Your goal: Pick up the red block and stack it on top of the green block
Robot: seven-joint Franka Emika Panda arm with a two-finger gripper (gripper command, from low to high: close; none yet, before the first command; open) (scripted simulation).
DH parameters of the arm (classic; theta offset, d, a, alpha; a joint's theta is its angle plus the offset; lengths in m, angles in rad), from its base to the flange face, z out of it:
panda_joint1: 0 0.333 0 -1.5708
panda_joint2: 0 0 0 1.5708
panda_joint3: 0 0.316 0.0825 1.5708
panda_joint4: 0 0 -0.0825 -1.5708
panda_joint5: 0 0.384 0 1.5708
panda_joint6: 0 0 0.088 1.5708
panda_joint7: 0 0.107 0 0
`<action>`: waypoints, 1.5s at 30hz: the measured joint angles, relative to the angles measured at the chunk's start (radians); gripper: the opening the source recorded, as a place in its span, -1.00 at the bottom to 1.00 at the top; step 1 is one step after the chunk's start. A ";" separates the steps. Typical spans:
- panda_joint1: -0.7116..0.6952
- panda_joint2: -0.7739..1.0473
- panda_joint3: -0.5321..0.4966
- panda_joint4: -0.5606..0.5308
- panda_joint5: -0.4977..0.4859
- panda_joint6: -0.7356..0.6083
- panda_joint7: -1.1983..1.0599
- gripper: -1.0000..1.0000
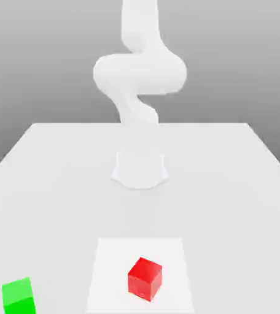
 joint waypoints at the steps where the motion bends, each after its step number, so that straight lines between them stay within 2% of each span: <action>1: 0.028 0.038 -0.025 -0.011 0.007 0.016 -0.046 0.00; 8: 0.165 0.288 -0.148 -0.082 0.087 0.120 -0.369 0.00; 15: 0.243 0.536 -0.207 -0.151 0.162 0.221 -0.685 0.00; 20: 0.261 0.704 -0.211 -0.202 0.166 0.298 -0.874 0.00; 25: 0.255 0.852 -0.216 -0.249 0.092 0.385 -0.994 0.00; 31: 0.192 1.039 -0.132 -0.227 0.186 0.533 -1.087 0.00; 32: 0.183 1.055 -0.121 -0.224 0.197 0.546 -1.094 -1.00; 39: 0.184 1.051 -0.122 -0.225 0.194 0.541 -1.092 -1.00; 45: 0.224 0.883 -0.189 -0.252 0.077 0.405 -1.007 -1.00</action>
